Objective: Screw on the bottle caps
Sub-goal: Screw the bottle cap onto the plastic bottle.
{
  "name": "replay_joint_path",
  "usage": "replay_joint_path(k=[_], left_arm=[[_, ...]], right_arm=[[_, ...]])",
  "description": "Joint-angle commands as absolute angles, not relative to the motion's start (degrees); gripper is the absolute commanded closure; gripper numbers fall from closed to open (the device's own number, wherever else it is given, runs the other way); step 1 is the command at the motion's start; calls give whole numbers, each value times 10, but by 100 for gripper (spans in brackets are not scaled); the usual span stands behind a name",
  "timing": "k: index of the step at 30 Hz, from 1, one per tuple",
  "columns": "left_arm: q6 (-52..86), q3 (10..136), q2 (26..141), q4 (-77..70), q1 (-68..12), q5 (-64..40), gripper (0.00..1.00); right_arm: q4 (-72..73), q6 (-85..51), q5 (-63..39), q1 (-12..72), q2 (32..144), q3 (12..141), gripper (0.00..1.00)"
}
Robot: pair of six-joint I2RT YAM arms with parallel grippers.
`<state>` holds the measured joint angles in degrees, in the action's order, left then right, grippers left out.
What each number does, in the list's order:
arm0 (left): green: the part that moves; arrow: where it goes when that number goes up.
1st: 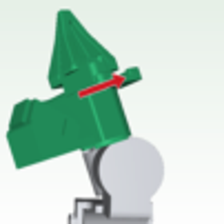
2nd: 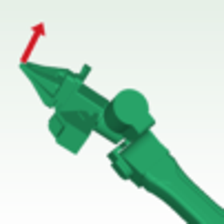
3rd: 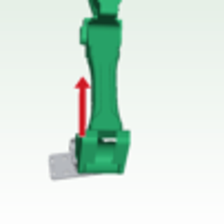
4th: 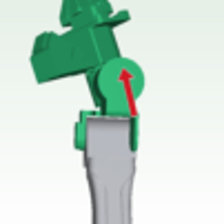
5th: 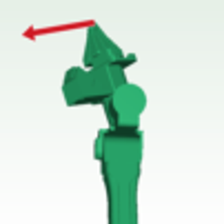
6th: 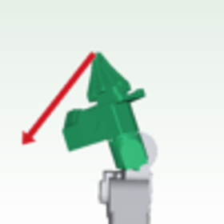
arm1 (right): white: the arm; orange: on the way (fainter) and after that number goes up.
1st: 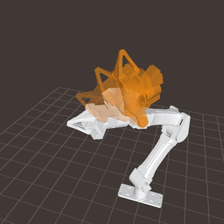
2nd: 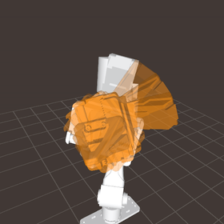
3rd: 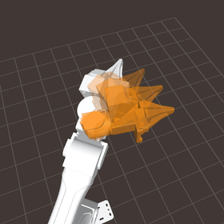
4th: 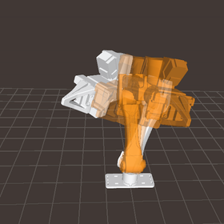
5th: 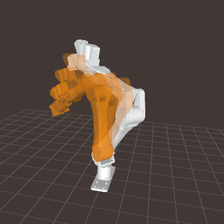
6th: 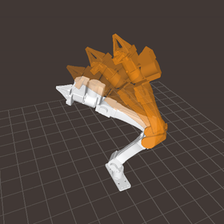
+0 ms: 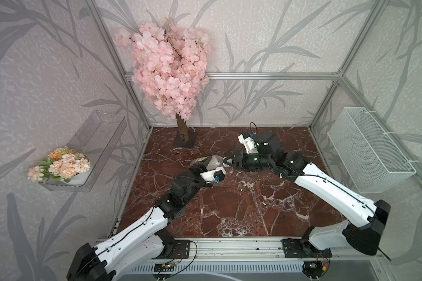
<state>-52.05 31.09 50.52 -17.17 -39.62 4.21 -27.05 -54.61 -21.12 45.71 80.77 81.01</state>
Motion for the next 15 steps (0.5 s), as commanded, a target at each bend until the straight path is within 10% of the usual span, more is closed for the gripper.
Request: replay_joint_path(k=[1, 4, 11, 15], left_arm=[[-552, 316, 506, -267, -406, 24, 54], [-543, 312, 506, -267, -405, 26, 55], [-457, 330, 498, -188, -404, -14, 57], [-417, 358, 499, -101, -402, -98, 57]], right_arm=[[-255, -591, -282, 475, 832, 793, 100], [-238, -595, -290, 470, 828, 789, 98], [-208, -481, -286, 452, 777, 786, 52], [-277, -349, -262, 432, 744, 811, 41]])
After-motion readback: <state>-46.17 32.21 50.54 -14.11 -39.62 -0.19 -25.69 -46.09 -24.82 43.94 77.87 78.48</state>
